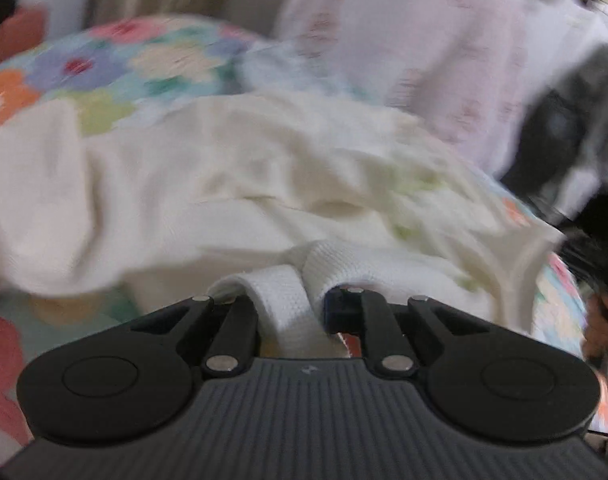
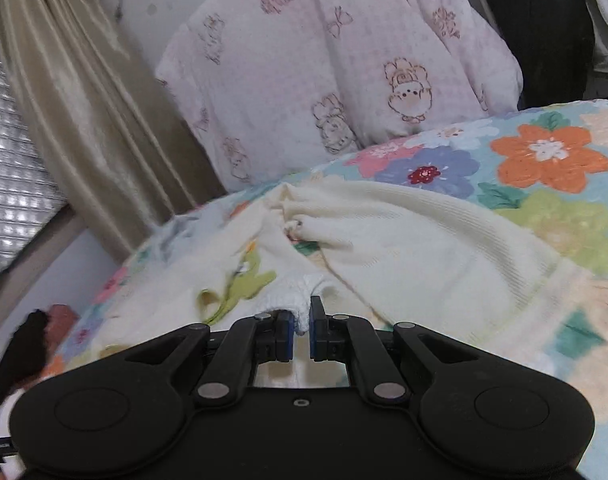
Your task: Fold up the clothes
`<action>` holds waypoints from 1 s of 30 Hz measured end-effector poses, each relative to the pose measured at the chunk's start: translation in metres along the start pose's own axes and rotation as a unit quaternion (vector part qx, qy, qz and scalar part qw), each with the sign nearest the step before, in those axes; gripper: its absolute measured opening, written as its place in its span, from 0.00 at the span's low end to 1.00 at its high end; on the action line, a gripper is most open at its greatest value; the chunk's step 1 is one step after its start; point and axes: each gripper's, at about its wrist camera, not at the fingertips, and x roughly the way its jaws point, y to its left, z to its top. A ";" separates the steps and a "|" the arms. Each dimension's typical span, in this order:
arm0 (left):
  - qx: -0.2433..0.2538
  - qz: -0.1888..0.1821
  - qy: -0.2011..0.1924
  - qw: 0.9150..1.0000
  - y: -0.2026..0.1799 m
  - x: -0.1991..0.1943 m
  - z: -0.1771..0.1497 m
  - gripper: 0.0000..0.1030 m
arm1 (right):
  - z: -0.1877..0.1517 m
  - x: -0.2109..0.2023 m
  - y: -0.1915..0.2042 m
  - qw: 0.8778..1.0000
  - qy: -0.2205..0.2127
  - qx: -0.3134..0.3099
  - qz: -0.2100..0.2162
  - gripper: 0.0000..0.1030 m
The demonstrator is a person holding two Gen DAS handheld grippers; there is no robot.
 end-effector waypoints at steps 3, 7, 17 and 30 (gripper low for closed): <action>-0.035 -0.003 0.021 0.999 0.021 0.028 -0.006 0.11 | -0.012 0.026 -0.002 1.000 0.027 0.000 -0.012 0.15; -0.037 -0.011 0.017 0.999 0.026 0.035 -0.020 0.12 | -0.026 0.024 -0.014 0.998 0.060 0.012 0.000 0.29; -0.045 -0.018 0.020 0.999 0.031 0.036 -0.018 0.12 | -0.035 0.014 -0.022 0.996 0.063 0.046 0.041 0.56; -0.038 -0.020 0.027 0.999 0.033 0.037 -0.018 0.12 | -0.036 0.005 0.033 0.961 0.136 -0.030 0.238 0.57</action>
